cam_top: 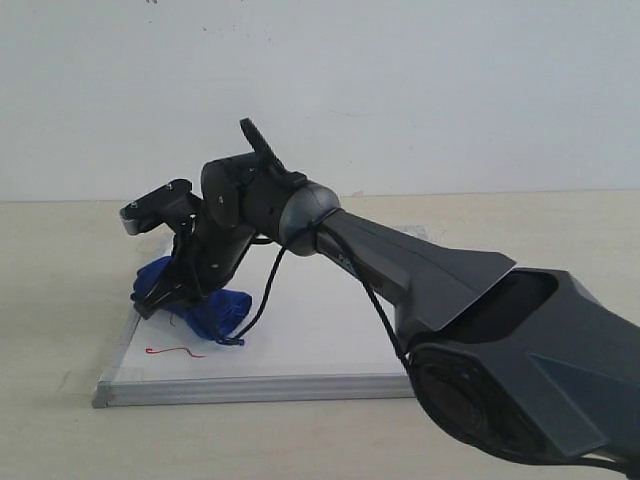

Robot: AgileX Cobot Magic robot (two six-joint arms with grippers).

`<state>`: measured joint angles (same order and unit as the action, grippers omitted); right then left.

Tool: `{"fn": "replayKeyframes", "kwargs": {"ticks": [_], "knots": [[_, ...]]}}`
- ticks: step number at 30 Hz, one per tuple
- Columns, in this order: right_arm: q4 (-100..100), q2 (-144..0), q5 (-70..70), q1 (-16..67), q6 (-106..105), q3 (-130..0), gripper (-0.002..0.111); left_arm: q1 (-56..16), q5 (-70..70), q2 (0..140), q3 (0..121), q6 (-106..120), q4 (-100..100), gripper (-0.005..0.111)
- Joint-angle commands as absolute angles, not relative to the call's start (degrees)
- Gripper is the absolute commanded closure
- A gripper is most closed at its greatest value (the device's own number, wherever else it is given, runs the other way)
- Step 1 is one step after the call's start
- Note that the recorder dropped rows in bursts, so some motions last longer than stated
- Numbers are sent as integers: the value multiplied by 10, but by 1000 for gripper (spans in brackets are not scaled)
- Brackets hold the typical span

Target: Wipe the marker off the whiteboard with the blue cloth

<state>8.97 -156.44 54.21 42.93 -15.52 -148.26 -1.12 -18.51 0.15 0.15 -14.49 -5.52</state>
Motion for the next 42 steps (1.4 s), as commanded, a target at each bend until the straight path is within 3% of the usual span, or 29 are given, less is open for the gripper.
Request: {"fn": "replayKeyframes", "kwargs": {"ticks": [1,10,25,29,35,42], "knots": [[86,-1581,481,429,-149,-1480,108,-12,-180,0,0,-151,-55,103],[62,-1581,394,429,-142,-1480,108,-12,-180,0,0,-151,-55,103],[187,-1578,631,452,-230,-1480,108,-12,-180,0,0,-151,-55,103],[142,-1578,575,451,-217,-1480,108,-12,-180,0,0,-151,-55,103],[-108,-1583,475,443,-83,-1480,108,-12,-180,0,0,-151,-55,103],[-112,-1603,413,434,-81,-1480,108,-12,-180,0,0,-151,-55,103]]}}
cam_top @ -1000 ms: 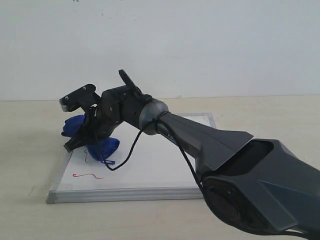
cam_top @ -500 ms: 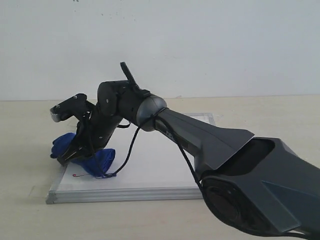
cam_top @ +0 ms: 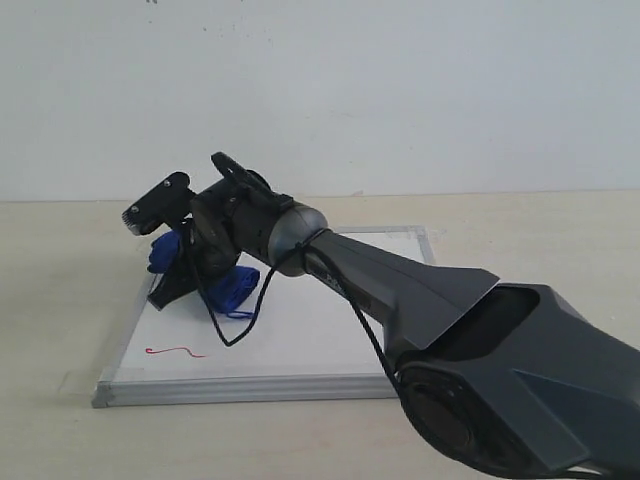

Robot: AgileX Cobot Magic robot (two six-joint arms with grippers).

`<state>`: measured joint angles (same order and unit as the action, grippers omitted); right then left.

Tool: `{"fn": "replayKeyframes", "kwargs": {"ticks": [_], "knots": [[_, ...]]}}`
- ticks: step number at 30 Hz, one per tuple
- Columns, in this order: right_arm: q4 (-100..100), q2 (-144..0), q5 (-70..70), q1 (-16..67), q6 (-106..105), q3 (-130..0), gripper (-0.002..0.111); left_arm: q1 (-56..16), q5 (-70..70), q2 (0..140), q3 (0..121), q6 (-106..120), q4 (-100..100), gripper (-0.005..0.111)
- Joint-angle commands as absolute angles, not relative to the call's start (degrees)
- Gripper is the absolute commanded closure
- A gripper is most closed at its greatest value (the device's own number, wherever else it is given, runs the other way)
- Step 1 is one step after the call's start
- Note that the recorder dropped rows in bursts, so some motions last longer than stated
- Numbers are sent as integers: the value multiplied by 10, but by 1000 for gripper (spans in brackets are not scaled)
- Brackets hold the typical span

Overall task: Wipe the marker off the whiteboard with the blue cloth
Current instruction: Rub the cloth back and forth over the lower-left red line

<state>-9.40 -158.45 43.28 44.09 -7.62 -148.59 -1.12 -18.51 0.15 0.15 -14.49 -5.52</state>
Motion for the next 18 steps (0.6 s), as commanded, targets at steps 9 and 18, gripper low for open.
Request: {"fn": "replayKeyframes", "kwargs": {"ticks": [9,18], "knots": [[-56,-1612,543,465,-225,-1480,108,-12,-180,0,0,-151,-55,103],[70,-1563,668,492,-353,-1481,108,-12,-180,0,0,-151,-55,103]]}}
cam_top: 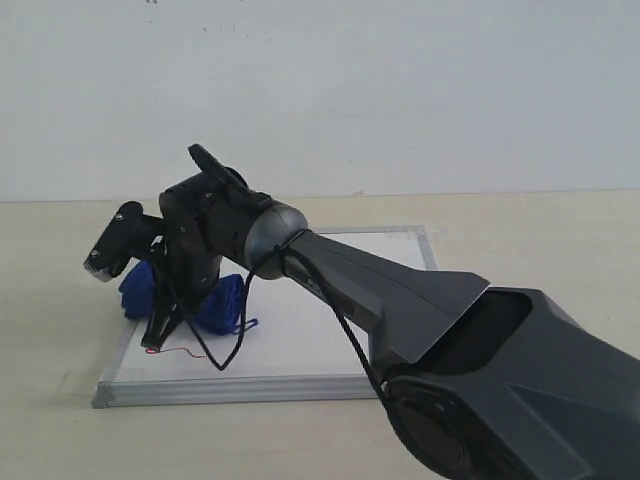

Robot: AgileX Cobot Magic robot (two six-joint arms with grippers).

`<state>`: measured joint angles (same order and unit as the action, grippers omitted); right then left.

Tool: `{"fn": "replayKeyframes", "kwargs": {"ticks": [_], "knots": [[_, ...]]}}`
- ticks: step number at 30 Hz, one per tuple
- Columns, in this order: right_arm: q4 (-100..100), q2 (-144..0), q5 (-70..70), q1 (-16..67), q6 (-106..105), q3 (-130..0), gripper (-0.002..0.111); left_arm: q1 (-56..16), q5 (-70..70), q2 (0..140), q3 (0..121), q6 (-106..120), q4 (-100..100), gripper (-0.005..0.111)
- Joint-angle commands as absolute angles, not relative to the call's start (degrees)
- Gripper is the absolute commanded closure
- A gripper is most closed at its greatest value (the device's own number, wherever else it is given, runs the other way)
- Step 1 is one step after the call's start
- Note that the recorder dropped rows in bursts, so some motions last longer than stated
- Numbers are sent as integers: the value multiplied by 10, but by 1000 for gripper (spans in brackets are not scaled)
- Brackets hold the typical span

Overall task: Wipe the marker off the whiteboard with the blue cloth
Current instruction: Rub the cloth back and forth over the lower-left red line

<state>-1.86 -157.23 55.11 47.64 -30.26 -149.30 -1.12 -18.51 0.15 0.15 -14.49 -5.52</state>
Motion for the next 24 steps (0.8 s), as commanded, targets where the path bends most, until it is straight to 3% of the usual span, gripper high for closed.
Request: {"fn": "replayKeyframes", "kwargs": {"ticks": [1,14,20,24], "knots": [[78,-1558,676,492,-360,-1481,108,-12,-180,0,0,-151,-55,103],[-20,-1605,422,447,-293,-1480,108,-12,-180,0,0,-151,-55,103],[-50,-1614,393,429,-254,-1480,108,-12,-180,0,0,-151,-55,103],[-50,-1615,452,435,-264,-1480,108,-12,-180,0,0,-151,-55,103]]}}
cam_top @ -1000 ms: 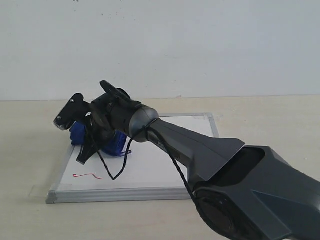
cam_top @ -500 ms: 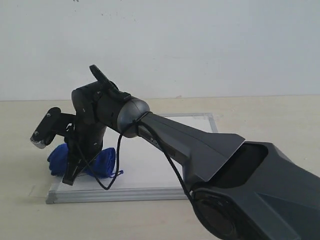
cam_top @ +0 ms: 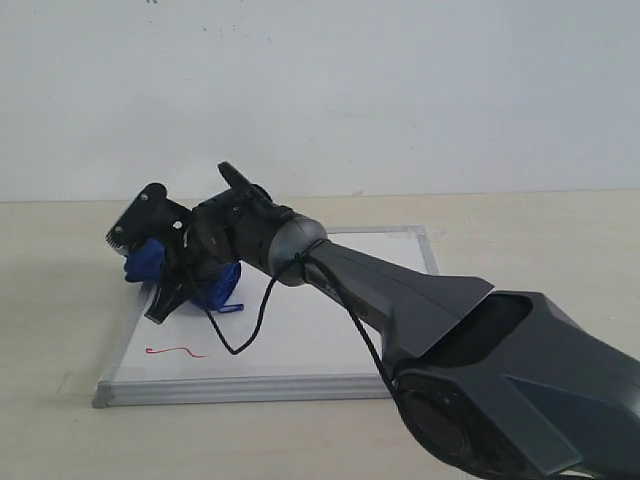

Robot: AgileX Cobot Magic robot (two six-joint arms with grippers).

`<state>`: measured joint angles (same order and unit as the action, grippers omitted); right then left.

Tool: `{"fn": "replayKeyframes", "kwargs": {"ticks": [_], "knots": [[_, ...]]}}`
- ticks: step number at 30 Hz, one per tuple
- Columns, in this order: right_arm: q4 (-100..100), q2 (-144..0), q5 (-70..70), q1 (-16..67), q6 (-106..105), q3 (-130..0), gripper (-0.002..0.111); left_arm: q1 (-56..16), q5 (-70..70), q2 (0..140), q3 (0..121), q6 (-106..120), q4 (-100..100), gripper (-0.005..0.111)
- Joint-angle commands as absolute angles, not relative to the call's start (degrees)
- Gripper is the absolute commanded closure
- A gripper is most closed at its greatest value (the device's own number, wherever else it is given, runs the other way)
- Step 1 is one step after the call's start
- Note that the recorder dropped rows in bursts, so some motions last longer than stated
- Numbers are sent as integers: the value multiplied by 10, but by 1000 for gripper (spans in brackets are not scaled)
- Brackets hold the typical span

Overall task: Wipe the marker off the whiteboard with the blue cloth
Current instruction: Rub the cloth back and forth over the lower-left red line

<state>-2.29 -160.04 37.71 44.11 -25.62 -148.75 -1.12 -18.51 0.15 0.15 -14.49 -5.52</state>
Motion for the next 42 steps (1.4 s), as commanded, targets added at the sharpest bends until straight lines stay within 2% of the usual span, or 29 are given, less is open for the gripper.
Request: {"fn": "replayKeyframes", "kwargs": {"ticks": [1,7,15,24,29,38,42], "knots": [[-49,-1615,481,439,-281,-1480,108,-12,-180,0,0,-151,-55,103],[-3,-1605,618,466,-327,-1480,108,-12,-180,0,0,-151,-55,103],[109,-1558,700,475,-361,-1480,108,-12,-180,0,0,-151,-55,103],[219,-1550,700,475,-389,-1479,108,-12,-180,0,0,-151,-55,103],[134,-1558,700,468,-360,-1479,108,-12,-180,0,0,-151,-55,103],[-150,-1583,564,457,-207,-1479,108,-12,-180,0,0,-151,-55,103],[-188,-1583,548,457,-172,-1479,108,-12,-180,0,0,-151,-55,103]]}}
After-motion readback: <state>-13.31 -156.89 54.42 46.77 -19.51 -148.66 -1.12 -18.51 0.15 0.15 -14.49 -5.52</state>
